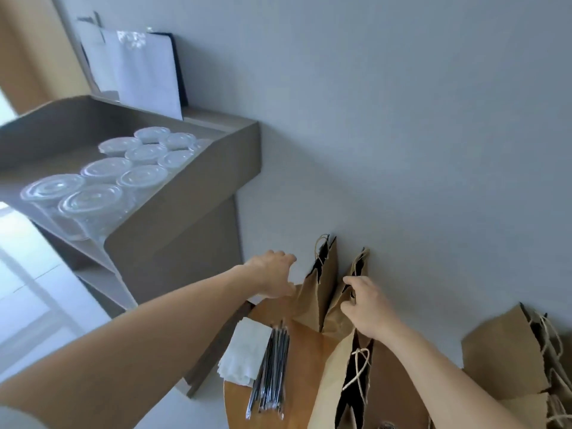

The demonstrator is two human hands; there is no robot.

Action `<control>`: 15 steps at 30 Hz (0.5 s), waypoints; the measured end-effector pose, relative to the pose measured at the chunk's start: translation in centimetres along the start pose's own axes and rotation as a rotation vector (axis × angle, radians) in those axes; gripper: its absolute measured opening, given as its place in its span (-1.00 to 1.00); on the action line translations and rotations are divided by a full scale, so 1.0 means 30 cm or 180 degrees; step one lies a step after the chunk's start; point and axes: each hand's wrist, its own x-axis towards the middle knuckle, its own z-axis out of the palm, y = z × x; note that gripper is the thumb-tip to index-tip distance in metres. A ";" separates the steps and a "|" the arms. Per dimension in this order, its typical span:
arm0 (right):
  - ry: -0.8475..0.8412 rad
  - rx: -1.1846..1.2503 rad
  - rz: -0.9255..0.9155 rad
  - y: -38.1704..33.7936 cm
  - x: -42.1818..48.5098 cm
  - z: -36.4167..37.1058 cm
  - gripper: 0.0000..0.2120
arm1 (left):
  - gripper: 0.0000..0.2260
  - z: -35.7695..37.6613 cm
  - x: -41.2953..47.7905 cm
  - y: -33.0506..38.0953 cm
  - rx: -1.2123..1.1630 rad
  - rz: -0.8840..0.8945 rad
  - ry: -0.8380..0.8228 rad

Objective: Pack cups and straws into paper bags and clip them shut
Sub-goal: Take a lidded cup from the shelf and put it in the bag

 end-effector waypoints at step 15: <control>0.0074 -0.0538 -0.1500 -0.846 0.330 -0.195 -0.49 | -0.44 -0.514 -0.335 -0.624 -0.0109 -0.1101 0.1231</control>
